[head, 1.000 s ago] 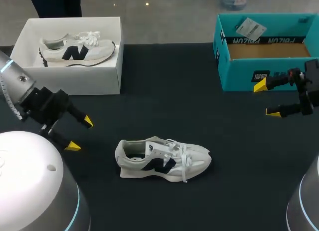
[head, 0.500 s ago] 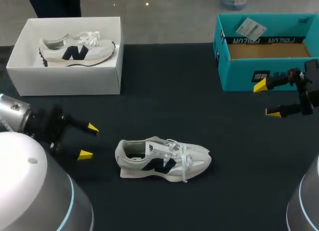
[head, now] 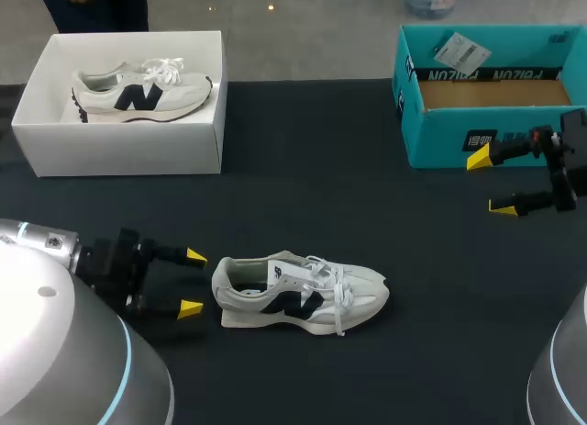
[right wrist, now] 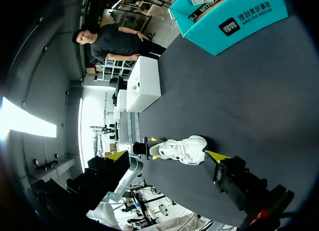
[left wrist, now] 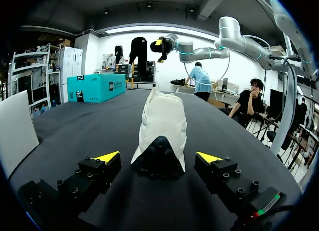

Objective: Take the shoe out of the shoebox, open the shoe tongue, remove and reinsert the insole, then place the shoe into the shoebox

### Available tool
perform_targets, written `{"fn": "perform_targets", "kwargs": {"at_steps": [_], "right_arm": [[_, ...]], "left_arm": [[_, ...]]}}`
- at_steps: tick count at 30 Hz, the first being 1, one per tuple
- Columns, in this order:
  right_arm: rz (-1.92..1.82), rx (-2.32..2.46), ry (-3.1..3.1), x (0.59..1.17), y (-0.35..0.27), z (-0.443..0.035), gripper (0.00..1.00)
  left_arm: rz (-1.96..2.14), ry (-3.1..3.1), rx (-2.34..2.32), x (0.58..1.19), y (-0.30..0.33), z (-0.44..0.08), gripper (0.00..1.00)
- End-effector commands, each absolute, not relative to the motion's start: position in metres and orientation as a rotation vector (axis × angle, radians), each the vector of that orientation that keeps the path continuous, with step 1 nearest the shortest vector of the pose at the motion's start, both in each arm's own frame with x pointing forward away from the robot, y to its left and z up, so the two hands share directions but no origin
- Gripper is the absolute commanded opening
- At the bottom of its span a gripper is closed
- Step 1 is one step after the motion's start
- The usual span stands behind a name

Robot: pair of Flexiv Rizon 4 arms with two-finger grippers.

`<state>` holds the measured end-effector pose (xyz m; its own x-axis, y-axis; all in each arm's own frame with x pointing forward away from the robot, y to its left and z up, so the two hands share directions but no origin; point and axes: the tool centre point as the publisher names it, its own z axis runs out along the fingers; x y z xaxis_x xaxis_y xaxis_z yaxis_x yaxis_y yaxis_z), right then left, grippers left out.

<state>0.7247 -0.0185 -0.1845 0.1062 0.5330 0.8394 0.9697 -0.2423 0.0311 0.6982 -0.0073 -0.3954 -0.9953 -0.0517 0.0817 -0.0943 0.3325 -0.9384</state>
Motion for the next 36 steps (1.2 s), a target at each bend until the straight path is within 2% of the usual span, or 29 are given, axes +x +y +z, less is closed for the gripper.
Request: {"fn": "perform_targets", "kwargs": {"at_steps": [1, 36], "right_arm": [[-1.030, -1.845, -1.462, 0.724, -0.018, -0.185, 1.00], [-1.030, -1.845, -1.462, 0.724, -0.018, -0.185, 1.00]], "left_arm": [[1.813, -2.531, 0.165, 0.695, -0.013, -0.404, 1.00], [1.888, -2.471, 0.185, 0.690, -0.053, -0.417, 1.00]]}}
